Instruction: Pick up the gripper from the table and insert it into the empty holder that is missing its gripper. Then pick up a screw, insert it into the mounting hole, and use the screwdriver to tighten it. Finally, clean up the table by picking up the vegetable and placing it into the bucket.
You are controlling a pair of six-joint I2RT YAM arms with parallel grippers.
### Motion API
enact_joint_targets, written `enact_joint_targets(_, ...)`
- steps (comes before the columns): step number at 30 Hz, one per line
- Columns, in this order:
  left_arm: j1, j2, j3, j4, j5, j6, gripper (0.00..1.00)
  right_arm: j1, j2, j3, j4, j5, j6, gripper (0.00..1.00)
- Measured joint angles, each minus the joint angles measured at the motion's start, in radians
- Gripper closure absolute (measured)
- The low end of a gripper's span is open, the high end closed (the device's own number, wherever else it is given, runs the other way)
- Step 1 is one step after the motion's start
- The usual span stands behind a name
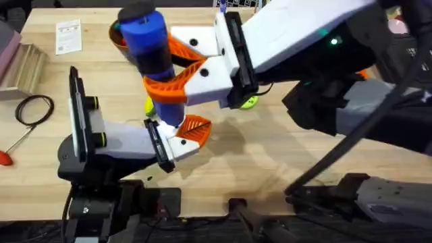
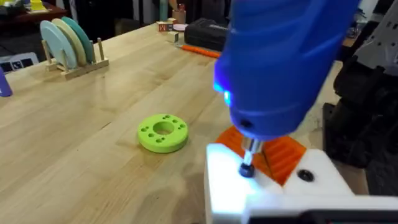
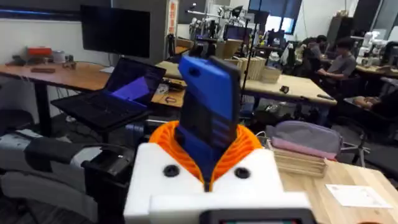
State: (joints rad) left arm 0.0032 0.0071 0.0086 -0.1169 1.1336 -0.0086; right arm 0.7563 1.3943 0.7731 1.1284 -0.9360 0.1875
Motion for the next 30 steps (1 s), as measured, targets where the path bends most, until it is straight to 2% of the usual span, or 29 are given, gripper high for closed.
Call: enact_joint_targets(30,0.0,0.0,0.0,0.0,0.0,0.0,0.996,0.0,0.012,0.0,-0.015,0.0,0.017,0.978)
